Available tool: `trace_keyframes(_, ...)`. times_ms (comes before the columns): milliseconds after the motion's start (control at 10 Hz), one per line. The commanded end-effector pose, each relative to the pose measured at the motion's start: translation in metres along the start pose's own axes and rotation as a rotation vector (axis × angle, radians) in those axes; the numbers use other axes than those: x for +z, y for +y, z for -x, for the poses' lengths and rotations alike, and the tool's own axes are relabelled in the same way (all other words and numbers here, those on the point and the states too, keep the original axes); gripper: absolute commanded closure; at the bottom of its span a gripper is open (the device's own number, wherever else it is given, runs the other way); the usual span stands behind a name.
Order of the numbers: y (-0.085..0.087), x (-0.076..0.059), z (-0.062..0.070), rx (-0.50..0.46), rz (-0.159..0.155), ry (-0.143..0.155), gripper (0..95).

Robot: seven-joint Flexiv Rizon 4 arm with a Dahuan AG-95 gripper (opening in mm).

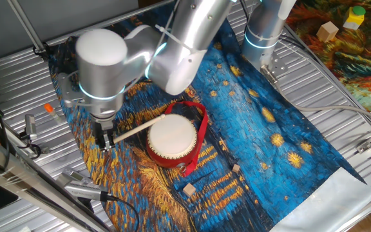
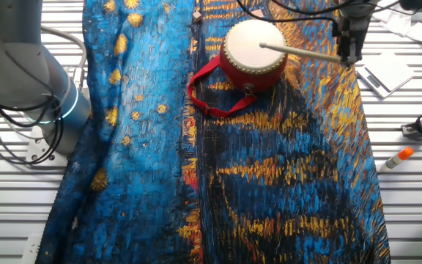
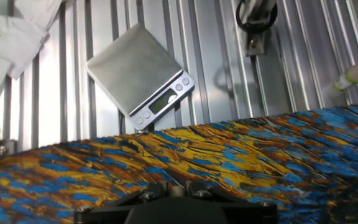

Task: Play the drum

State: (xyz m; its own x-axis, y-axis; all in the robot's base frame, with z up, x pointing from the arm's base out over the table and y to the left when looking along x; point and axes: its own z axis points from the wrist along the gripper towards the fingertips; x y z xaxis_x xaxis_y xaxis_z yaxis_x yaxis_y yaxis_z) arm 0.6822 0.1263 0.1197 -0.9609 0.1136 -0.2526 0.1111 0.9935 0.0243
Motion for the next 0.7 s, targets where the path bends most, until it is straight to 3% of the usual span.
trace_keyframes(100, 0.0011, -0.0049, -0.002, 0.043, -0.006, 0.279, 95.0)
trace_keyframes(200, 0.0011, -0.0049, -0.002, 0.067, 0.0, 0.35, 95.0)
trace_keyframes(300, 0.0011, -0.0049, -0.002, 0.101, 0.028, 0.41, 95.0)
trace_keyframes(400, 0.0011, -0.0049, -0.002, 0.126, 0.043, 0.44, 95.0)
trace_keyframes(500, 0.0012, -0.005, -0.0021, 0.139, 0.049, 0.515, 95.0)
trace_keyframes(600, 0.0012, -0.0052, -0.0021, 0.137, 0.04, 0.533, 95.0)
trace_keyframes(700, 0.0013, -0.0052, -0.0021, 0.138, 0.04, 0.53, 95.0)
